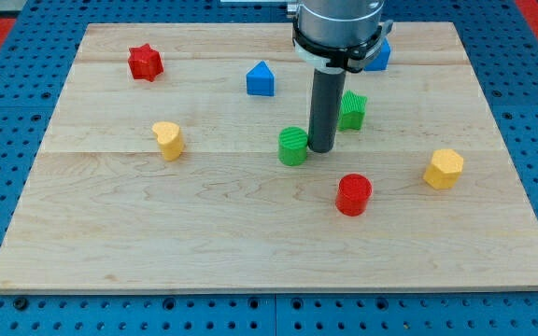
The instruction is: Place the green circle towards the left of the green star
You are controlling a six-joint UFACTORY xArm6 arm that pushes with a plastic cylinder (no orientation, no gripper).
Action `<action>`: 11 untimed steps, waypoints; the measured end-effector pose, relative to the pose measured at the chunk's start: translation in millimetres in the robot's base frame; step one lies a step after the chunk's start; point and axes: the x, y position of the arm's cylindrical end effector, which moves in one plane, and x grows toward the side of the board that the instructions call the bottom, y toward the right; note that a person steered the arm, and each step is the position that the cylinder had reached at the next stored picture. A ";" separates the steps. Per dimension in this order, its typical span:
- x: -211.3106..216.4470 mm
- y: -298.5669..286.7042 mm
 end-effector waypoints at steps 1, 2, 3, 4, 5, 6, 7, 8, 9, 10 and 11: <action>45.7 17.5; 44.5 -8.0; 6.9 -21.3; -7.3 -34.4; 14.6 -47.4; 1.3 -75.6; -10.0 -67.8; -13.9 -46.6; -13.9 -26.4; 9.4 3.3; 12.0 78.0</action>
